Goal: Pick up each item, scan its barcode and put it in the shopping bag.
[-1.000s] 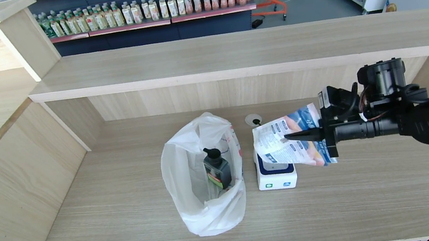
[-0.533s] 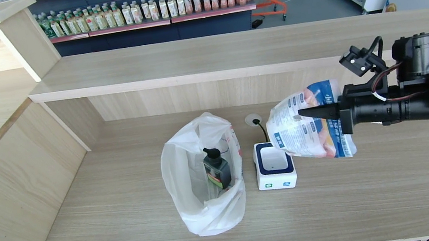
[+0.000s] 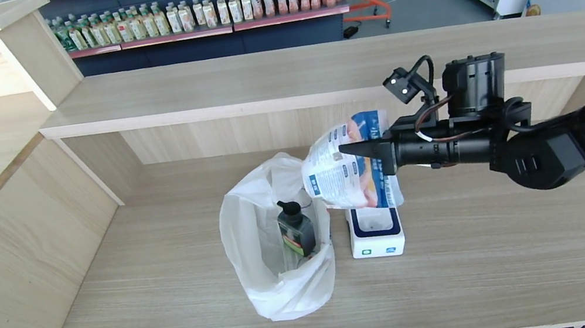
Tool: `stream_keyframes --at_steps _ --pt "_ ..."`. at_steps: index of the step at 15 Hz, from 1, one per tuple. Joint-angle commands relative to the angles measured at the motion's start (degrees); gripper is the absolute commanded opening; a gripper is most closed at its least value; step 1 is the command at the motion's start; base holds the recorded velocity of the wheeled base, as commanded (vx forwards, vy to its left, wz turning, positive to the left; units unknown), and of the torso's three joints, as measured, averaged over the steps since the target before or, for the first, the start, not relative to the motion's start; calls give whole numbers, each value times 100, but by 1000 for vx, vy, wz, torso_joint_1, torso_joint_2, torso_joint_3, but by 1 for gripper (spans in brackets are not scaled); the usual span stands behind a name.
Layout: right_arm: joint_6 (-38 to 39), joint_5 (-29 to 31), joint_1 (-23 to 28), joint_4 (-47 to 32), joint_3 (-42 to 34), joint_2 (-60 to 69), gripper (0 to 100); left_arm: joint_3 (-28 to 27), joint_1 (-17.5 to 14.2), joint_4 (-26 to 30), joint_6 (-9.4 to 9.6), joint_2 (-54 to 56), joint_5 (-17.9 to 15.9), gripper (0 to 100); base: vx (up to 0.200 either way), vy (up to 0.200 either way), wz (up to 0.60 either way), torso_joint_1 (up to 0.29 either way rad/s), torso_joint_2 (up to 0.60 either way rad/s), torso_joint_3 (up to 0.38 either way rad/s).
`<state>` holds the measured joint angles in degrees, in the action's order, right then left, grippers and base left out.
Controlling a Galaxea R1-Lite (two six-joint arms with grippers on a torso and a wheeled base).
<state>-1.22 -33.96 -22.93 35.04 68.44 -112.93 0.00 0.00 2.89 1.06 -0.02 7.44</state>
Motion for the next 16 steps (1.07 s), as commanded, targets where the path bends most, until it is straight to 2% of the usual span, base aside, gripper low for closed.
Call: stream_keyframes --at_steps 1,13,16 --pt "-1 21 -159 38 275 -581 0 0 0 1 -1 2 3 100 0 0 0 0 0 0" --pt "-203 30 -265 91 1682 -1881 0 0 0 1 -1 2 3 100 0 0 0 0 0 0" --pt "-230 39 -352 91 1787 -1996 0 0 0 1 -1 2 3 100 0 0 0 0 0 0"
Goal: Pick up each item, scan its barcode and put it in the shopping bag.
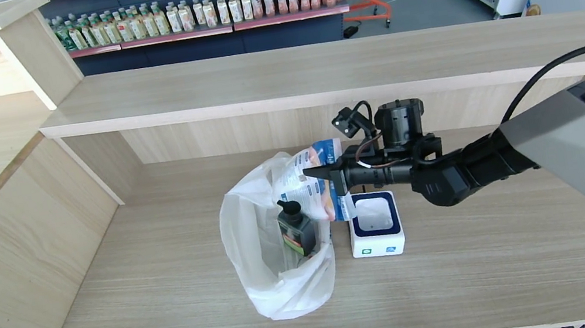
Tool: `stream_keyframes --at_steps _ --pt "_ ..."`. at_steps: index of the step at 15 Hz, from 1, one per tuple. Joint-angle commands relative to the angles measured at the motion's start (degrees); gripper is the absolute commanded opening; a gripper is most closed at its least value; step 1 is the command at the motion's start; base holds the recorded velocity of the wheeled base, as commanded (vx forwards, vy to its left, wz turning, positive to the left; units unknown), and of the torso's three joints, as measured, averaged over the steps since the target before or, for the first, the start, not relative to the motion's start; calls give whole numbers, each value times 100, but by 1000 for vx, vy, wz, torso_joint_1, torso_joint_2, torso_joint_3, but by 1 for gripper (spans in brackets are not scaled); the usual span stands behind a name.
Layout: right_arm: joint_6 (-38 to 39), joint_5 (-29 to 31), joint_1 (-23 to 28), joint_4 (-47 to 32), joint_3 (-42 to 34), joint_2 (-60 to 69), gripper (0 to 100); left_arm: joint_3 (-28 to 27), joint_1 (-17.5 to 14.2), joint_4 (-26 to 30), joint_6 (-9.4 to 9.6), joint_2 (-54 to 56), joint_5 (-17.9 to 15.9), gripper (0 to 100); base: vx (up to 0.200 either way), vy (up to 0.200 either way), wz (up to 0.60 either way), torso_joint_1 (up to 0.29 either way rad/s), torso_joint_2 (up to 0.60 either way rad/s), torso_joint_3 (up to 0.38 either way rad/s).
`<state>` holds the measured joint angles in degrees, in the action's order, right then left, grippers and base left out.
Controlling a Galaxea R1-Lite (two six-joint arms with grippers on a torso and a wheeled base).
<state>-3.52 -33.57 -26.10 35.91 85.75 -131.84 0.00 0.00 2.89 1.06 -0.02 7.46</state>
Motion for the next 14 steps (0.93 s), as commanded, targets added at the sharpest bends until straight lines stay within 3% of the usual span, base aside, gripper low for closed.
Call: stream_keyframes --at_steps 1,6,7,10,14 --pt "-43 0 -36 -14 47 -140 0 0 0 1 -1 -6 1 100 0 0 0 0 0 0" --pt "-96 0 -36 -76 82 -193 0 0 0 1 -1 -6 1 100 0 0 0 0 0 0" --pt "-96 0 -36 -85 91 -202 100 0 0 1 -1 -6 1 100 0 0 0 0 0 0" --pt "159 -18 -71 -111 328 -52 100 0 0 1 -1 -6 1 100 0 0 0 0 0 0" --pt "1222 -27 -115 -111 469 572 100 0 0 1 -1 -6 1 100 0 0 0 0 0 0"
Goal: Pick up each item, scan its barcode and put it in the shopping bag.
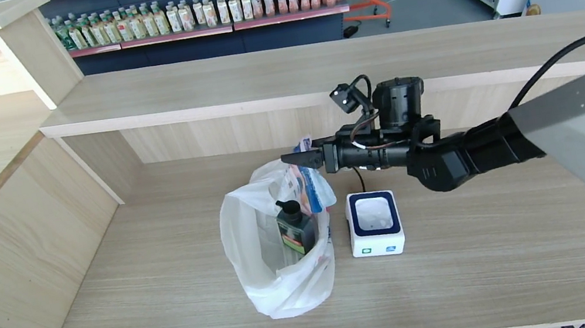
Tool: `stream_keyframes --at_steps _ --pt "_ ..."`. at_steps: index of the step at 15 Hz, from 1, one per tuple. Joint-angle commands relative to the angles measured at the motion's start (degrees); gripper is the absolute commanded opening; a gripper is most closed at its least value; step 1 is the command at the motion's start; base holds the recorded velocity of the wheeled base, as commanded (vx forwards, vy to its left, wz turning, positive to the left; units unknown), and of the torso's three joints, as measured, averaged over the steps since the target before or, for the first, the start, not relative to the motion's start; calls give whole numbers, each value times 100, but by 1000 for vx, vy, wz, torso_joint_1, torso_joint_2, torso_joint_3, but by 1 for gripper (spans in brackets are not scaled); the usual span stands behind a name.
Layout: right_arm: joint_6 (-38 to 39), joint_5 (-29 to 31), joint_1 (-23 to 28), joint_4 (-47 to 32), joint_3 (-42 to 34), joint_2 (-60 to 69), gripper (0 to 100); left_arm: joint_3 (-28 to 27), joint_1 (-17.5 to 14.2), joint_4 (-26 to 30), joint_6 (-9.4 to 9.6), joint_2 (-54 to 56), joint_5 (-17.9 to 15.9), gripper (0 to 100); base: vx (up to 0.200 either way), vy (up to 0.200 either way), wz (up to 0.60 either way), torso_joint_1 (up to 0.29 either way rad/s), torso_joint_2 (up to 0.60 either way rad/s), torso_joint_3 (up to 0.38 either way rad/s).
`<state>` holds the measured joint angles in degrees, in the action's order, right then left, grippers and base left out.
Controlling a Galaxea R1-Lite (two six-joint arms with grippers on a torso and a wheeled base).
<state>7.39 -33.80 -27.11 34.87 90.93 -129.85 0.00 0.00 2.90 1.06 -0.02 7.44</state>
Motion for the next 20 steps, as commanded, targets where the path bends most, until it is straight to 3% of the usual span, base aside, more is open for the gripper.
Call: stream_keyframes --at_steps 1,4,7,13,15,16,18,20 --pt "210 -3 -13 -6 -418 690 100 0 0 0 -1 -6 3 100 0 0 0 0 0 0" --pt "193 5 74 3 -1983 2096 100 0 0 0 -1 -6 3 100 0 0 0 0 0 0" --pt "184 -12 488 -32 -3863 3985 100 0 0 0 -1 -6 3 100 0 0 0 0 0 0" --pt "167 85 1437 -59 -5428 5682 100 0 0 0 -1 -6 3 100 0 0 0 0 0 0" --pt "-194 295 1780 -226 -6017 6297 100 0 0 0 -1 -6 3 100 0 0 0 0 0 0" --pt "-660 893 2245 -639 -6588 7009 100 0 0 0 -1 -6 3 100 0 0 0 0 0 0" --pt "-668 2335 2289 -1439 -7274 8310 100 0 0 0 -1 -6 3 100 0 0 0 0 0 0" --pt "-668 3046 2360 -2256 -7986 9892 100 0 0 0 -1 2 3 100 0 0 0 0 0 0"
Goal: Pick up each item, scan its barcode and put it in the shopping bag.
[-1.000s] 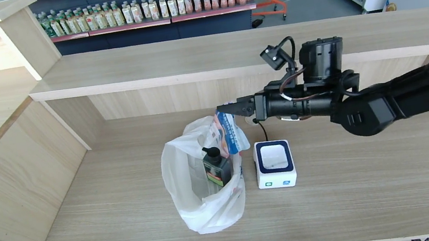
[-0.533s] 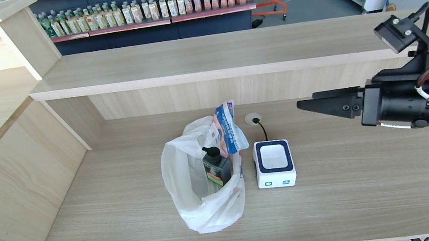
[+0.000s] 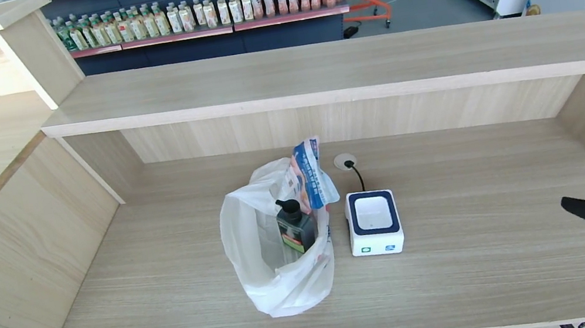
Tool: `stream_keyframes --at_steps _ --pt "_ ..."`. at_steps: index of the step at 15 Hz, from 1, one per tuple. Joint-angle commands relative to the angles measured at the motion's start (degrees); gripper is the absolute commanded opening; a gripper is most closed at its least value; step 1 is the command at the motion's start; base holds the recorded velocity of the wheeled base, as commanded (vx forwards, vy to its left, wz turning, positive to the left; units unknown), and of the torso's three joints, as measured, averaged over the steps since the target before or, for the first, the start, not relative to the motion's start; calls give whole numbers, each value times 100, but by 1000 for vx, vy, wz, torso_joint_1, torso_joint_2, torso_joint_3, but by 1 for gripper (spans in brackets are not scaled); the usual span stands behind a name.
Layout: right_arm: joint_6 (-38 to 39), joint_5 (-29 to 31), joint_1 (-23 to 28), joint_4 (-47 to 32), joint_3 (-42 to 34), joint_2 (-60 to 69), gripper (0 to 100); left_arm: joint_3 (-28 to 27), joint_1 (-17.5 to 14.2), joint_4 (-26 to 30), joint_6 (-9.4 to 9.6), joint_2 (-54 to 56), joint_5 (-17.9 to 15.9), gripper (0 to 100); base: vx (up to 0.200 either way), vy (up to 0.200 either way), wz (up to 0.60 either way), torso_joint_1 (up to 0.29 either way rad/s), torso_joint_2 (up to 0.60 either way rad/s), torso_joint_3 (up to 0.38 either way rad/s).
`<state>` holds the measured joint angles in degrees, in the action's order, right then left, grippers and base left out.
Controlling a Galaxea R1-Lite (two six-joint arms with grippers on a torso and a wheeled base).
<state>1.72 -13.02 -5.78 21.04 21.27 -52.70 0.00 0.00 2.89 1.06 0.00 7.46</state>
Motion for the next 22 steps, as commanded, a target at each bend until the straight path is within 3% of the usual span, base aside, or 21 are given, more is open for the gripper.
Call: stream_keyframes --at_steps 1,4,5,13,14,22 --pt "-128 1161 332 -1093 -1371 2818 100 0 0 1 -1 -9 1 100 0 0 0 0 0 0" --pt "-515 1390 806 -1480 -2127 4664 100 0 0 1 -1 -9 1 100 0 0 0 0 0 0" --pt "-409 1425 850 -2069 -2127 4866 100 0 0 1 -1 0 1 100 0 0 0 0 0 0" --pt "-242 1478 595 -2078 -2127 5270 100 0 0 1 -1 -9 1 100 0 0 0 0 0 0" --pt "-216 1478 595 -2078 -2127 5270 0 0 0 1 -1 0 1 100 0 0 0 0 0 0" --pt "-84 1504 595 -2078 -2127 5270 0 0 0 1 -1 -9 1 100 0 0 0 0 0 0"
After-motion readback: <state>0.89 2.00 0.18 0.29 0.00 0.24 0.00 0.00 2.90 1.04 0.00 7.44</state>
